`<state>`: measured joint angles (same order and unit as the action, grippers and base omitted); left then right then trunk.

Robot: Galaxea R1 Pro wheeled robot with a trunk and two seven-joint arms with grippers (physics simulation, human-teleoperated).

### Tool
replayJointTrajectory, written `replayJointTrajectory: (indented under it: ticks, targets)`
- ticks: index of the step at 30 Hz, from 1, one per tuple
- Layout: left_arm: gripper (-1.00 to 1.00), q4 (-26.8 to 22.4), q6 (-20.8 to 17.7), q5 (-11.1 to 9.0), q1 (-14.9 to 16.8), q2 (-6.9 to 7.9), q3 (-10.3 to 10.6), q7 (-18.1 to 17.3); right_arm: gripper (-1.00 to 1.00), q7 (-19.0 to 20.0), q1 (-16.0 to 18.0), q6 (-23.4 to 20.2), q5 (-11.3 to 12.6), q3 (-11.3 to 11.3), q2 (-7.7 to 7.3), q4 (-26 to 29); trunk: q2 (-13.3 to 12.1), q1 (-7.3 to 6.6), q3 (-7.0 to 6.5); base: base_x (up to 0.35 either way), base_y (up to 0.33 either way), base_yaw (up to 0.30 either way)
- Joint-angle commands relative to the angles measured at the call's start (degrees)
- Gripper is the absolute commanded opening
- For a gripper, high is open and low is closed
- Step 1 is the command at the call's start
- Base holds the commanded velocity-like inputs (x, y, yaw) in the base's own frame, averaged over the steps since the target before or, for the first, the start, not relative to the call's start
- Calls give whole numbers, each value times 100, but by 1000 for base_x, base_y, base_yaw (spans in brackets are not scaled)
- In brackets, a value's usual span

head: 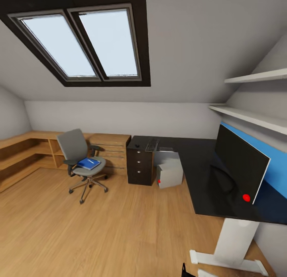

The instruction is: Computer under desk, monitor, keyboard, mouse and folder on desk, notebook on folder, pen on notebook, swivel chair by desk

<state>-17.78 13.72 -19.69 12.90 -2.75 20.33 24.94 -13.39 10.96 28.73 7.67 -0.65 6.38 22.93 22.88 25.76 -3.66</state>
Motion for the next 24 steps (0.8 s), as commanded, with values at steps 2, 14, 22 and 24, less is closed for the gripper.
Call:
replayJointTrajectory:
  ticks: [2,14,22,24]
  targets:
    - [100,3,25,-53,2,3,50,29,100,14,3,28,42,-6,3,-7,4,2,2,0,0,-235]
    - [100,11,21,-44,2,2,56,28,100,38,3,21,42,-6,9,-30,4,2,2,89,66,-22]
    - [100,11,16,-44,2,-6,59,28,100,66,3,27,24,204,4,-34,4,2,2,275,7,0]
    - [100,11,16,-44,2,-6,59,28,100,66,3,28,24,222,4,-34,4,2,2,328,69,0]
